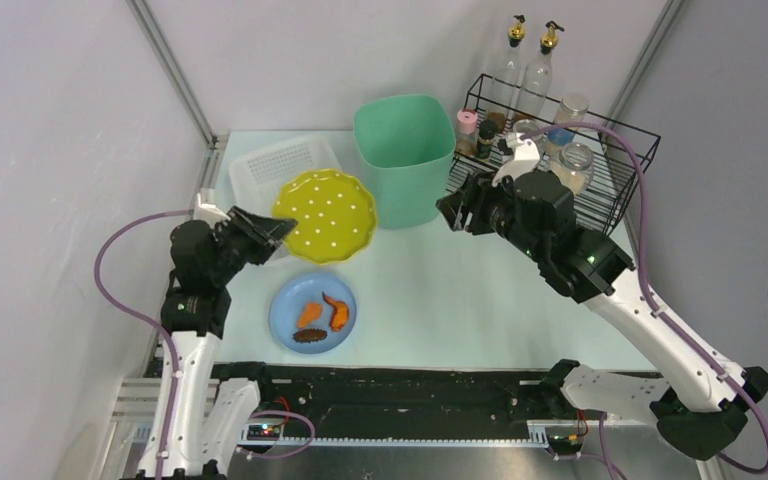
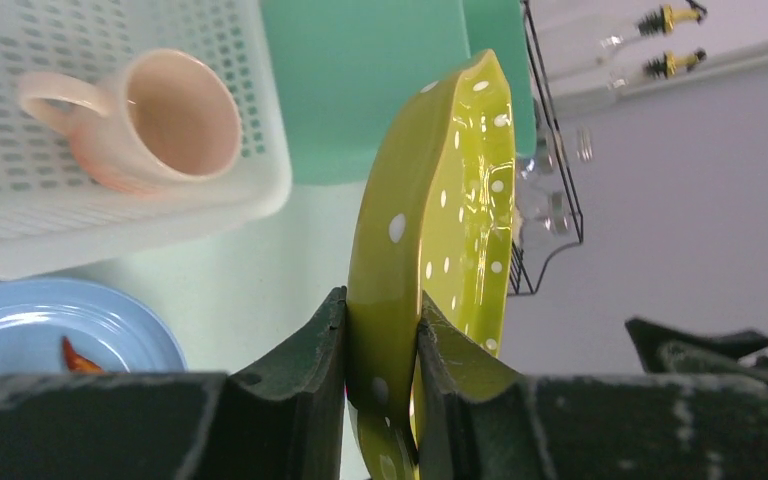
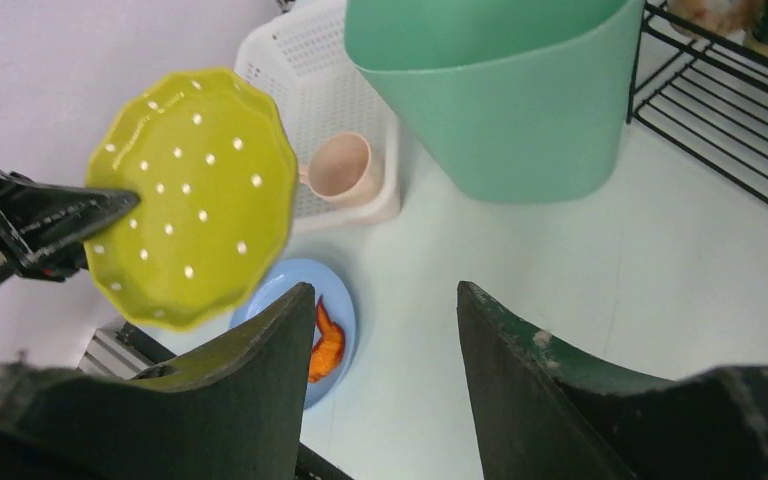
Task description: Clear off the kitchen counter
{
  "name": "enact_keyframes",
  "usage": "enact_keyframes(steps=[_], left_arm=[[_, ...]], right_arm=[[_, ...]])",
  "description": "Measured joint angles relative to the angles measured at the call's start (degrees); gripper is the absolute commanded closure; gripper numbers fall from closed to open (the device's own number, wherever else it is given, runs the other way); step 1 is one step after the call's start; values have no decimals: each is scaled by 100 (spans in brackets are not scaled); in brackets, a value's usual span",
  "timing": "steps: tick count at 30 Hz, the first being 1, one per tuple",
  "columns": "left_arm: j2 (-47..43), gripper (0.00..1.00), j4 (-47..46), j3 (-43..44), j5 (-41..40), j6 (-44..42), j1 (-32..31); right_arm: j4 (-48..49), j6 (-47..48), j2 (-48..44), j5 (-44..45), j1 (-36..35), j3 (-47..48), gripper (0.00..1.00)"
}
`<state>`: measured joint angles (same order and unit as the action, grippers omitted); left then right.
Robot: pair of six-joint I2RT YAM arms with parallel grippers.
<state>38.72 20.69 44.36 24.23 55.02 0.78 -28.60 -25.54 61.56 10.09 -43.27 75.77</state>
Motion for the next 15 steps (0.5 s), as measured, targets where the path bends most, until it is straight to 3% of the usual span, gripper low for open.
enact_keyframes(steps=[8, 15], left_arm=[[544, 100, -4, 83, 42, -13, 887], [1397, 100, -267, 275, -179, -4, 1222]], right_arm=[[-122, -39, -354, -37, 92, -339, 41], [-221, -83, -568, -151, 98, -603, 40]])
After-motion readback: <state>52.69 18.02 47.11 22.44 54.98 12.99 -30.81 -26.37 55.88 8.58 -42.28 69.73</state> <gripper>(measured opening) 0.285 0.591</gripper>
